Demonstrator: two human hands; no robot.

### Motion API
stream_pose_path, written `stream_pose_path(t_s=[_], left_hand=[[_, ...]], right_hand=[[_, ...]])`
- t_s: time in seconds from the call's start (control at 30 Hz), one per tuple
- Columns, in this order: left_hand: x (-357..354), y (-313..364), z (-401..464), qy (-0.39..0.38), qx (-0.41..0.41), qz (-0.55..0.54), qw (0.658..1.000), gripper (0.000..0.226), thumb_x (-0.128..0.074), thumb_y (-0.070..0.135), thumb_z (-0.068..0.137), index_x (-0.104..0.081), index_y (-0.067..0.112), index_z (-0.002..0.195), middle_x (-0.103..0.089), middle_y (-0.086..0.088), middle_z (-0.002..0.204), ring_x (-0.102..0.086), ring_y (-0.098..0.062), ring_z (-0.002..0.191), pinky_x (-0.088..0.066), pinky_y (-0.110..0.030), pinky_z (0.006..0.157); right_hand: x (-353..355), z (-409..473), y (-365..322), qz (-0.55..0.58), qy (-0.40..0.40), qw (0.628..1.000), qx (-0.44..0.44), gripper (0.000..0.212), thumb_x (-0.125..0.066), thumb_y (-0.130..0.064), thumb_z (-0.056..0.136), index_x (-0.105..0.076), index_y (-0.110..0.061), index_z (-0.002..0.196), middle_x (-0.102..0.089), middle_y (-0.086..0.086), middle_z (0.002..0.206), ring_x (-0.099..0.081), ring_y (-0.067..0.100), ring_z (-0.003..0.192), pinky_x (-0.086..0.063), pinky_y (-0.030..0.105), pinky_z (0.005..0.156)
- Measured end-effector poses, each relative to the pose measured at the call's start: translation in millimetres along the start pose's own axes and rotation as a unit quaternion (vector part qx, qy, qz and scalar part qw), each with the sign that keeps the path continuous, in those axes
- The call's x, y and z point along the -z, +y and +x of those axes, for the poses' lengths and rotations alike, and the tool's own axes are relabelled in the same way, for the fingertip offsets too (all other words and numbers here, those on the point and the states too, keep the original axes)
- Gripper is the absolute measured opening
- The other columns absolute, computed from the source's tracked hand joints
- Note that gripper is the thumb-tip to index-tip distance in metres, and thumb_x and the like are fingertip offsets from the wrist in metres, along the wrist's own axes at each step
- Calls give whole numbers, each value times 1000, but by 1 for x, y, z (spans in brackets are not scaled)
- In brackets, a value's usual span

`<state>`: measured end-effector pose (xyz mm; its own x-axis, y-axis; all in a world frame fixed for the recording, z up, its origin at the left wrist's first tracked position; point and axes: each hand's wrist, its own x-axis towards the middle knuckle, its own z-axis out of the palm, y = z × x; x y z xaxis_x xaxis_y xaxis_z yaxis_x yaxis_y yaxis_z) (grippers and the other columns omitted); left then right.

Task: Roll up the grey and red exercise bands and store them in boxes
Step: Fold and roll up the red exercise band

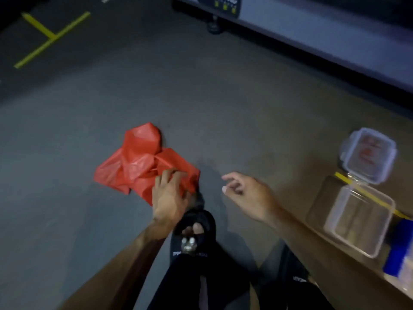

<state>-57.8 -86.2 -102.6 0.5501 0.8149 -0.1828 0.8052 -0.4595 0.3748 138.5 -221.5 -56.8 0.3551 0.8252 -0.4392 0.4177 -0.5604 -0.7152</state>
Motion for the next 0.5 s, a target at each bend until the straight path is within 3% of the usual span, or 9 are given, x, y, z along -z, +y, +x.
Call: stream_pose_path(t_s=[0.07, 0.13, 0.23, 0.3, 0.37, 0.43, 0.5], left_hand=[[10, -15, 3, -12, 53, 27, 998, 63, -81, 28, 71, -60, 30, 131, -48, -4, 141, -43, -37, 122, -42, -52, 98], [14, -26, 8, -71, 68, 97, 990, 65, -80, 42, 76, -56, 40, 136, -39, 0, 150, -34, -35, 133, -36, -51, 107], [16, -34, 20, -72, 60, 120, 988, 34, -72, 50, 83, -70, 43, 116, -52, 4, 138, -38, -33, 129, -35, -48, 103], [20, -31, 29, -20, 46, 52, 997, 23, -64, 49, 86, -75, 36, 102, -63, 3, 124, -50, -34, 120, -40, -45, 96], [34, -18, 38, 47, 4, -41, 998, 30, -54, 50, 91, -70, 25, 89, -68, 3, 93, -62, -25, 92, -43, -38, 77], [63, 9, 46, 106, -11, -154, 982, 34, -57, 43, 98, -56, 18, 74, -52, 8, 64, -48, -7, 63, -32, -33, 60], [101, 39, 56, 160, -17, -217, 963, 43, -59, 38, 101, -47, 11, 70, -43, 4, 58, -36, -3, 56, -31, -34, 55]], right_hand=[[-15, -2, -3, -12, -20, 1000, 4, 32, -64, -36, 97, -63, -28, 129, -70, -14, 104, -66, 5, 94, -35, -2, 69], [-25, -5, -3, -24, -32, 999, 0, 32, -64, -39, 96, -63, -31, 128, -70, -16, 103, -65, 2, 94, -35, -2, 68], [-30, -10, 3, -30, -43, 999, -8, 31, -65, -39, 95, -63, -33, 126, -68, -17, 98, -63, 1, 89, -41, 6, 75], [-27, -12, 11, -32, -34, 999, -13, 29, -66, -36, 95, -67, -29, 123, -68, -17, 94, -63, 2, 87, -45, 13, 79], [-20, -14, 14, -20, -7, 1000, -21, 24, -67, -29, 94, -70, -24, 118, -70, -13, 92, -64, 5, 84, -40, 5, 72], [-11, -18, 12, -3, 36, 999, -24, 20, -67, -21, 95, -72, -20, 114, -71, -8, 93, -63, 6, 81, -38, 2, 68], [1, -24, 2, 26, 62, 998, -21, 18, -68, -17, 94, -71, -19, 112, -72, -5, 93, -63, 8, 80, -38, 1, 68]])
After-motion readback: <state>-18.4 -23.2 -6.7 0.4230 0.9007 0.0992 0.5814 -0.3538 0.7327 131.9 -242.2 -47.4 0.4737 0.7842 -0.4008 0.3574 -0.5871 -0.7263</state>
